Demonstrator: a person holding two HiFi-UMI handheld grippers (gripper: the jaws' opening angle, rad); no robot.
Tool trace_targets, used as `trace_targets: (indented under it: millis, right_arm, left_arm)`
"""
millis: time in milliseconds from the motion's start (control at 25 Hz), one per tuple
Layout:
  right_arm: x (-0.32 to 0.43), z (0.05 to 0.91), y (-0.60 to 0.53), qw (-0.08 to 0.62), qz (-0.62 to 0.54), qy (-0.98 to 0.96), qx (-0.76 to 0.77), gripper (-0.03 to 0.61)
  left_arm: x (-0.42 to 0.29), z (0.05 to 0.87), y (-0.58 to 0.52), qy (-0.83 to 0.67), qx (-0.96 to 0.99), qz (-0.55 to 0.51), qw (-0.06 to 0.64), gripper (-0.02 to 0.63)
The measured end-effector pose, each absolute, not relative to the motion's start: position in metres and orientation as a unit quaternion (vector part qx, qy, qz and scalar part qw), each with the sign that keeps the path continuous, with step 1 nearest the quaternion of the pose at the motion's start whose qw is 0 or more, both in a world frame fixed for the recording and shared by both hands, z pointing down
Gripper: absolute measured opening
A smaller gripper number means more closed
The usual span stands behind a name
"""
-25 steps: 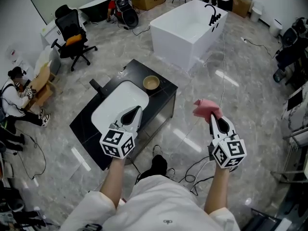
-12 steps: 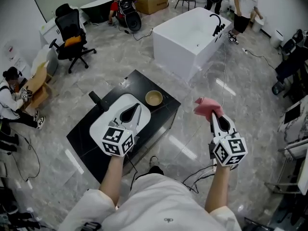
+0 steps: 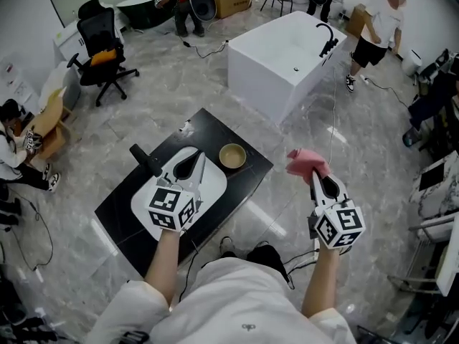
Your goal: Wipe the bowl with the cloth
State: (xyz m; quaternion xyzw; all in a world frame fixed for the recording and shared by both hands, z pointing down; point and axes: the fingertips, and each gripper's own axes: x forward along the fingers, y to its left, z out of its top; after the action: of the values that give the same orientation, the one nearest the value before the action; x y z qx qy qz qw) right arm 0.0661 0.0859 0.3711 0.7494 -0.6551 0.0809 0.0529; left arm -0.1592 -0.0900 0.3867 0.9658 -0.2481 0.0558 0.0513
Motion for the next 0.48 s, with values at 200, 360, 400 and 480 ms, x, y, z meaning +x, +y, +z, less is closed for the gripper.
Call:
trace_targets:
  millis: [200, 360, 400, 480]
  right_arm:
    - [0.077, 0.364, 0.057, 0.059, 0.087, -0.67, 0.735, 0.015]
    - [0.097, 0.369, 0.034, 0.055, 0.082, -0.683, 0.724, 0.015]
    - [0.101, 0.369, 0.028, 0.054, 0.081, -0.687, 0.72, 0.015]
    - [0.106, 0.369, 0.009, 0.049, 0.081, -0.701, 0.707, 0.015]
  left_arm:
    - [-0.155, 0.389, -0.103, -0.263, 0.961, 0.062, 0.063, 0.012]
    - [-0.141, 0.397, -0.111, -0.274, 0.958, 0.065, 0.059, 0.014]
    - [-0.139, 0.397, -0.114, -0.279, 0.956, 0.065, 0.058, 0.014]
    - [-0.14, 0.395, -0.12, -0.293, 0.952, 0.067, 0.056, 0.014]
